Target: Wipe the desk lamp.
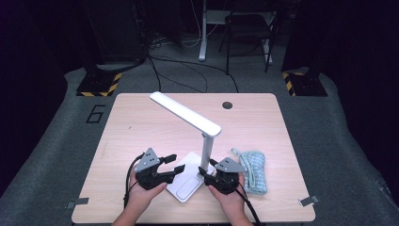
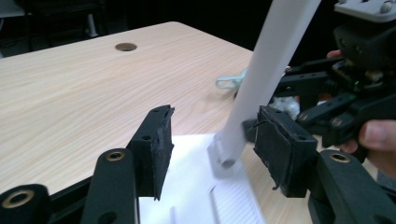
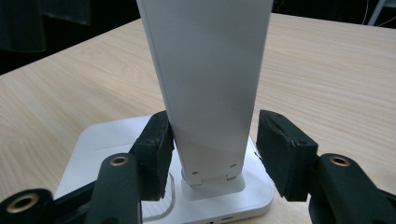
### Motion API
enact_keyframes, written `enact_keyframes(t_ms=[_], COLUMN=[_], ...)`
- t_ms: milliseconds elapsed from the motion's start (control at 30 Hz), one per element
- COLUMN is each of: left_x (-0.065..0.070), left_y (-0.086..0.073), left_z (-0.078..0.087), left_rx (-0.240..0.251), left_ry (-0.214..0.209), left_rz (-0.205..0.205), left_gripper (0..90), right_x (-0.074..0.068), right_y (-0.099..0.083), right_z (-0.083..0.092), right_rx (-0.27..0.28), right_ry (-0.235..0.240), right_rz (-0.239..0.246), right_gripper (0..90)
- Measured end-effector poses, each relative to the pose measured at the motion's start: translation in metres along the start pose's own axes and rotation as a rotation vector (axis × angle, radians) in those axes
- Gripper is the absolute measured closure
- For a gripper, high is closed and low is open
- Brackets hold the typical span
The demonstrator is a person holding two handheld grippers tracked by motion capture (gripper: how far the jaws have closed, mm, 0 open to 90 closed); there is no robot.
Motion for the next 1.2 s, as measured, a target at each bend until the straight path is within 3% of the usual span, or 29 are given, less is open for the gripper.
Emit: enact_keyframes(t_ms=[33,133,167,433,533,633,733,767,867,900,1033,1200], left_x=[-0.004,-0.009,-0.011,-0.018,-0.015,-0.013,-0.008,-0.008,-0.007,-0.007,-0.008,-0.009], left_y=[-0.006,-0.013,-0.022,-0.053,-0.057,-0.062,-0.070,-0.072,-0.074,-0.074,-0.076,-0.076], left_z=[0.003,0.002,0.001,-0.001,-0.001,-0.002,-0.004,-0.004,-0.003,-0.003,0.001,0.004], left_rx=[-0.011,-0.011,-0.030,-0.108,-0.113,-0.137,-0.155,-0.161,-0.165,-0.166,-0.164,-0.159], left_ry=[-0.002,0.017,0.022,0.062,0.064,0.068,0.077,0.076,0.075,0.077,0.088,0.098], left_rz=[0.015,0.034,0.063,0.068,0.085,0.052,0.084,0.069,0.075,0.072,0.080,0.084], left_gripper=[44.9,43.4,42.7,38.1,36.5,36.5,36.5,36.4,36.3,36.3,36.3,36.3], right_x=[0.004,0.009,0.010,0.013,0.011,0.008,-0.001,-0.002,-0.004,-0.005,-0.006,-0.002], right_y=[-0.001,0.002,0.003,0.008,0.010,0.012,0.013,0.014,0.016,0.019,0.026,0.028], right_z=[0.002,0.002,0.001,-0.010,-0.016,-0.020,-0.028,-0.030,-0.033,-0.037,-0.042,-0.045], right_rx=[-0.007,-0.007,-0.008,-0.013,-0.018,-0.023,-0.019,-0.014,-0.013,-0.007,0.003,0.004], right_ry=[0.000,0.027,0.033,0.065,0.071,0.077,0.106,0.118,0.137,0.172,0.206,0.219], right_rz=[-0.028,-0.030,-0.020,0.032,0.033,0.027,0.022,0.037,0.059,0.063,0.115,0.081], right_gripper=[46.5,50.8,50.9,52.0,52.5,52.8,53.0,52.9,48.4,44.8,46.8,51.8])
Point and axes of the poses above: each handheld gripper's, and its own axes: z roughly backward along the jaws, y roughly out of its top, x roughly to its right, the point moved 7 cm from there along -z, roughly forward along the jaws, and after that the axes turned 3 degrees about x, right-handed, at the moved point
